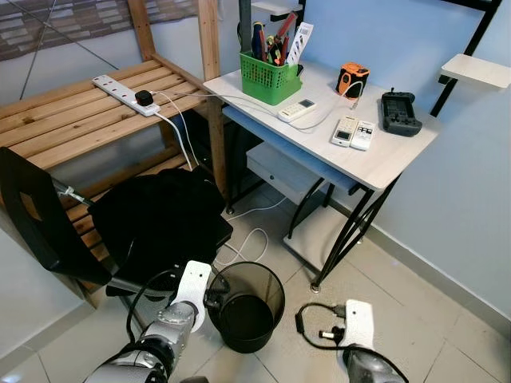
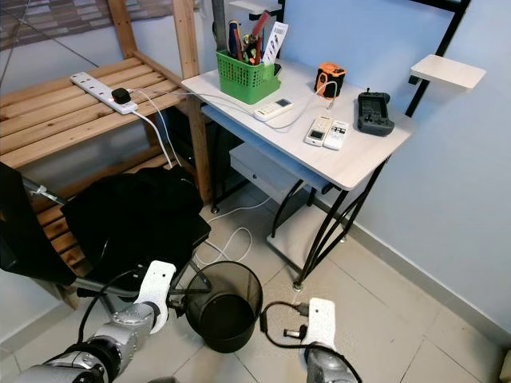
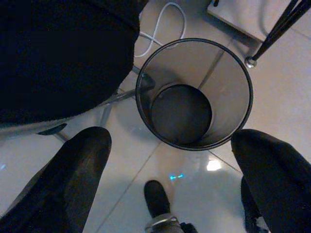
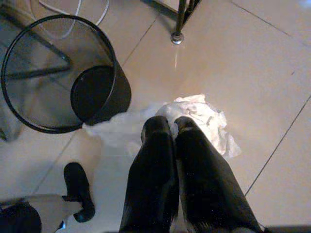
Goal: Clean up the room
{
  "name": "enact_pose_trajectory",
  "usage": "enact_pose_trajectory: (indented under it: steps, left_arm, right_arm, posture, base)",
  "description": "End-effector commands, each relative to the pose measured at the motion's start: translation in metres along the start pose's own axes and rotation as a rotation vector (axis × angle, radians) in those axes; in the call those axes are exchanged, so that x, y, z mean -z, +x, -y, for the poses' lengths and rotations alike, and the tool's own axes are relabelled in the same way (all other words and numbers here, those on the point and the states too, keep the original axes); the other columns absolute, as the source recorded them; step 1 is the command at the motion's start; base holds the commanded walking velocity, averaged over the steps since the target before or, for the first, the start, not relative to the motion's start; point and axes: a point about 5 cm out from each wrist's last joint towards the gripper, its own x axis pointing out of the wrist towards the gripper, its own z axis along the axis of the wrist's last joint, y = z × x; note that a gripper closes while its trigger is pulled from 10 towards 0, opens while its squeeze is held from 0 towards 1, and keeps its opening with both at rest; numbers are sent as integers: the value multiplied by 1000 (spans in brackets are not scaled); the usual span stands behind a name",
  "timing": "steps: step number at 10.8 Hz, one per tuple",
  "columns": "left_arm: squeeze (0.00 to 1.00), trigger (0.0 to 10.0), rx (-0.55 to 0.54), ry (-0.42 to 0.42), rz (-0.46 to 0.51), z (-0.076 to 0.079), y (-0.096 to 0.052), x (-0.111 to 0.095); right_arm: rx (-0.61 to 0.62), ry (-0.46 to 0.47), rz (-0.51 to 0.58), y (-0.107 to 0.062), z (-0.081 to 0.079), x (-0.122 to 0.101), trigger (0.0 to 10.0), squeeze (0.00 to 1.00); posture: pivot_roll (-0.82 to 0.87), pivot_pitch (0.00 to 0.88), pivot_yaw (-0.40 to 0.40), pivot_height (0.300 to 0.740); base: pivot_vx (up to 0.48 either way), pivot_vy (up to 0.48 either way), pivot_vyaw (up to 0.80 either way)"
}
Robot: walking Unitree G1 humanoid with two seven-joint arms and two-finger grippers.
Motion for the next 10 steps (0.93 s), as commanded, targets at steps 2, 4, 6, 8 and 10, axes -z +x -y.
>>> enact_pose_trajectory:
  steps: [2,4,6,8,10]
  left_arm:
    - [0,10000,7,22,0,2,1,-3]
    - [0,10000,13,47,-5,3,0,0]
    - [0,10000,5,82,-5,2,0,0]
    - [0,10000,11,106,2,1,0,-2]
    - [0,10000,13,106,-3,0,0,0]
  right_arm:
    - [39,140,85,3,11,-27,10000,0]
    - [20,100,83,3,8,-25,10000,0]
    - [8,62,73,3,6,-23,10000,0]
    - [1,50,65,3,5,-20,10000,0]
    - [-2,44,65,3,3,-20,10000,0]
  posture:
    - [31,0,7,726]
    - [37,0,6,726]
    - [41,0,5,726]
    - [46,0,4,726]
    - [46,0,5,726]
  base:
    - [0,0,0]
    - [0,0,0]
    - [0,0,0]
    - [0,0,0]
    - [0,0,0]
